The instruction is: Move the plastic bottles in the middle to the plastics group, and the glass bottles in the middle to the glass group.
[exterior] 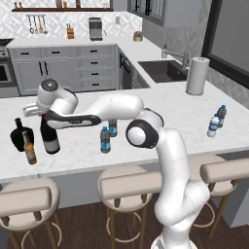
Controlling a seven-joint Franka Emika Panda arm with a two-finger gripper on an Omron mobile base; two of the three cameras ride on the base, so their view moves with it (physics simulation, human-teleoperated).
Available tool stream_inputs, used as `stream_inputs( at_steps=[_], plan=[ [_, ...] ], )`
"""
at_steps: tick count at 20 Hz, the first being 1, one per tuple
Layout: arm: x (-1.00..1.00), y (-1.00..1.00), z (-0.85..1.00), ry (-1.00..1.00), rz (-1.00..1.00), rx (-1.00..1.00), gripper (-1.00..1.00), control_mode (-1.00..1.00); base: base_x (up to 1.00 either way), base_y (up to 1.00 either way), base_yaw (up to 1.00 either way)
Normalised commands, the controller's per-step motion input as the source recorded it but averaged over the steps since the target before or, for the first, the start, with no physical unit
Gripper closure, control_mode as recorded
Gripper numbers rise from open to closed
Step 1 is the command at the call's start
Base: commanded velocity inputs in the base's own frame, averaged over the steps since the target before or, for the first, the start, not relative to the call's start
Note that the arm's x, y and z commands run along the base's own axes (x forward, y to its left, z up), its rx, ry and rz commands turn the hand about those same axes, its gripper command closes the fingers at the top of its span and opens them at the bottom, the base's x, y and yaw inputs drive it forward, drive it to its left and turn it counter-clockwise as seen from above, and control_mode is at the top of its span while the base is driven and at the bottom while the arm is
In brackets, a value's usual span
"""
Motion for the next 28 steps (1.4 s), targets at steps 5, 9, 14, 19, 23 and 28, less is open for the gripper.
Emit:
stream_inputs(
  at_steps=[5,9,14,19,23,28],
  plan=[
    [0.15,-0.1,-0.29,0.12,-0.02,0.1,1.0,-1.0,0.0,0.0,0.0],
    [-0.06,-0.39,-0.37,0.08,0.0,0.06,1.0,-1.0,0.0,0.0,0.0],
    [-0.11,-0.28,-0.36,0.03,0.0,0.03,-1.0,-1.0,0.0,0.0,0.0],
    [0.0,-0.14,-0.26,0.0,0.0,0.0,-1.0,-1.0,0.0,0.0,0.0],
    [0.0,-0.04,-0.03,0.0,0.0,0.08,-1.0,-1.0,0.0,0.0,0.0],
    [-0.02,0.0,0.38,0.0,0.0,0.15,-1.0,-1.0,0.0,0.0,0.0]
  ],
)
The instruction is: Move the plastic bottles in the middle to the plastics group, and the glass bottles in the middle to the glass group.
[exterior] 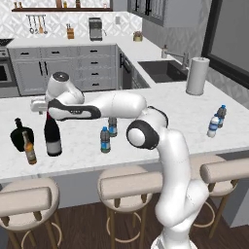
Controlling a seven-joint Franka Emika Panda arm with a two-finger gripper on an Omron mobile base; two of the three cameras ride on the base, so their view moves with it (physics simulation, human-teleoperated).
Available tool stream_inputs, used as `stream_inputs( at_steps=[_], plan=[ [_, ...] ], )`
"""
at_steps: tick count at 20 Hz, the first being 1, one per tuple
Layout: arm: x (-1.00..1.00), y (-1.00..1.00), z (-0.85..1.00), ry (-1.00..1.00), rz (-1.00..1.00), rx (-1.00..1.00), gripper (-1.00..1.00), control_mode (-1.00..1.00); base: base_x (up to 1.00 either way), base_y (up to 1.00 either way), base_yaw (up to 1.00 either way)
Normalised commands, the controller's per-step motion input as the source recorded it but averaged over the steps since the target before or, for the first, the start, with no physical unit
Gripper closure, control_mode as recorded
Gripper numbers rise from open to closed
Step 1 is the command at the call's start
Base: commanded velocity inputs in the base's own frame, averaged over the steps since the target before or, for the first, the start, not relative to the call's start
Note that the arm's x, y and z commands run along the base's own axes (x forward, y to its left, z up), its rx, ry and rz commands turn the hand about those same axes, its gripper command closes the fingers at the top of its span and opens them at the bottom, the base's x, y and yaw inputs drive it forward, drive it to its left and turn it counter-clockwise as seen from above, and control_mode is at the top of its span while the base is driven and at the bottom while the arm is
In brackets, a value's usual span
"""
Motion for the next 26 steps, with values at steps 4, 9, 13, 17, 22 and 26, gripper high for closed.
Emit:
stream_inputs(
  at_steps=[4,9,13,17,22,26],
  plan=[
    [-0.22,-0.01,0.47,0.0,-0.03,0.11,-1.0,-1.0,0.0,0.0,0.0],
    [-0.38,-0.31,0.44,0.0,-0.05,0.01,-1.0,-1.0,0.0,0.0,0.0],
    [-0.32,-0.63,0.32,0.07,-0.13,-0.06,-1.0,-1.0,0.0,0.0,0.0],
    [-0.46,-0.79,0.14,0.15,-0.14,-0.09,-1.0,-1.0,0.0,0.0,0.0],
    [-0.52,-0.89,0.0,0.13,-0.09,-0.03,-1.0,-1.0,0.0,0.0,0.0],
    [-0.44,-0.7,0.02,0.16,-0.08,-0.09,-1.0,-1.0,0.0,0.0,0.0]
  ],
)
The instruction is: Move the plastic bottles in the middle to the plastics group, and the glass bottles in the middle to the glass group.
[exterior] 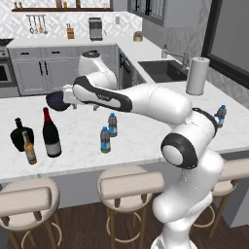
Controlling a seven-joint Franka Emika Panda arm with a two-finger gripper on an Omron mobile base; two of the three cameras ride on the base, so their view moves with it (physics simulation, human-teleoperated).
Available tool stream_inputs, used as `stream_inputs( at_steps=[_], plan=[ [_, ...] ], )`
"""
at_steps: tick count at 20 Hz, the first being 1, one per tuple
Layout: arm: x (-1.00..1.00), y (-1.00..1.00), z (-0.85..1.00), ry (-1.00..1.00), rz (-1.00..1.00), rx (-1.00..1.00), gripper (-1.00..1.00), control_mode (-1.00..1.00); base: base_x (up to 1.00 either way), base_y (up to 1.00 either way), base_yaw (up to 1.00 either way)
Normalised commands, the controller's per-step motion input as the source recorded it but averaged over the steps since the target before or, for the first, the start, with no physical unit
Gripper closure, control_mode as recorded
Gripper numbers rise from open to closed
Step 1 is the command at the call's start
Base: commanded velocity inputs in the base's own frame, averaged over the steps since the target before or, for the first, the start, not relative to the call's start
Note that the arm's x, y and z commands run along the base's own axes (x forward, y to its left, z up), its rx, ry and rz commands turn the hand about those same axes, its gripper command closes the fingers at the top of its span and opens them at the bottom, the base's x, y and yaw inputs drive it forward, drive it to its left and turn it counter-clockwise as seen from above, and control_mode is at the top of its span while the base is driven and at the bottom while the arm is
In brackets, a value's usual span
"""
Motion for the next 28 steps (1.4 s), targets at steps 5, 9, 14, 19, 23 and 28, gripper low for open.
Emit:
stream_inputs(
  at_steps=[5,9,14,19,23,28],
  plan=[
    [-0.4,-0.66,-0.07,0.15,-0.06,-0.13,-1.0,-1.0,0.0,0.0,0.0],
    [-0.26,-0.61,-0.4,0.03,0.0,-0.27,-1.0,-1.0,0.0,0.0,0.0],
    [0.32,-0.31,-0.43,0.25,-0.06,-0.33,-1.0,-1.0,0.0,0.0,0.0],
    [0.49,-0.16,-0.21,0.4,-0.02,-0.06,-1.0,-1.0,0.0,0.0,0.0],
    [0.51,0.0,-0.17,0.12,0.0,0.17,-1.0,-1.0,0.0,0.0,0.0],
    [0.36,0.21,-0.4,0.01,-0.03,0.08,-1.0,-1.0,0.0,0.0,0.0]
  ],
)
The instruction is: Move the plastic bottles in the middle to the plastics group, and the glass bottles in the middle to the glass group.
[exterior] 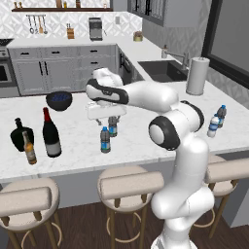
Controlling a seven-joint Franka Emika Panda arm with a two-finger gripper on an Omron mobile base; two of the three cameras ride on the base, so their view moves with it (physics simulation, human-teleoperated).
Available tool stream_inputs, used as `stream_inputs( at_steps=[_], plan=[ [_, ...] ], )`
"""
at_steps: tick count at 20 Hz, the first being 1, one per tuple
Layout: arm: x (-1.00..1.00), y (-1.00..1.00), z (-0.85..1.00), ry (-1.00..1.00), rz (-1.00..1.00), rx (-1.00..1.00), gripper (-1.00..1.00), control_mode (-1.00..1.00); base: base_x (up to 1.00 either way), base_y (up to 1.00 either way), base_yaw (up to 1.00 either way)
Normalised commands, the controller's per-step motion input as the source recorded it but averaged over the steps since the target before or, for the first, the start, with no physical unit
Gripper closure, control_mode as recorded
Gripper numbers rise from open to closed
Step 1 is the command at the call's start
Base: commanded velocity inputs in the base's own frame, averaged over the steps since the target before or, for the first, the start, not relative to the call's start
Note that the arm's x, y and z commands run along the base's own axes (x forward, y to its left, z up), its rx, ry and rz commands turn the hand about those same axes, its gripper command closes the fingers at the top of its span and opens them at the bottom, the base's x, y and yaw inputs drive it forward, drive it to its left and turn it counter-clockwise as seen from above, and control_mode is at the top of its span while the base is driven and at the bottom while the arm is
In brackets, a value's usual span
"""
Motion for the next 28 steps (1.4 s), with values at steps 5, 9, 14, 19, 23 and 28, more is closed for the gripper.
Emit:
stream_inputs(
  at_steps=[5,9,14,19,23,28],
  plan=[
    [0.29,0.15,-0.48,0.0,-0.08,0.0,-1.0,-1.0,0.0,0.0,0.0],
    [0.27,0.08,-0.4,0.0,-0.08,0.03,-1.0,-1.0,0.0,0.0,0.0],
    [0.31,0.0,-0.27,0.0,-0.12,0.03,-1.0,-1.0,0.0,0.0,0.0],
    [0.09,0.0,-0.16,0.0,-0.12,0.04,-1.0,-1.0,0.0,0.0,0.0],
    [-0.14,0.0,0.0,0.0,-0.1,0.04,-1.0,-1.0,0.0,0.0,0.0],
    [-0.14,0.0,0.0,0.0,-0.07,0.0,-1.0,-1.0,0.0,0.0,0.0]
  ],
)
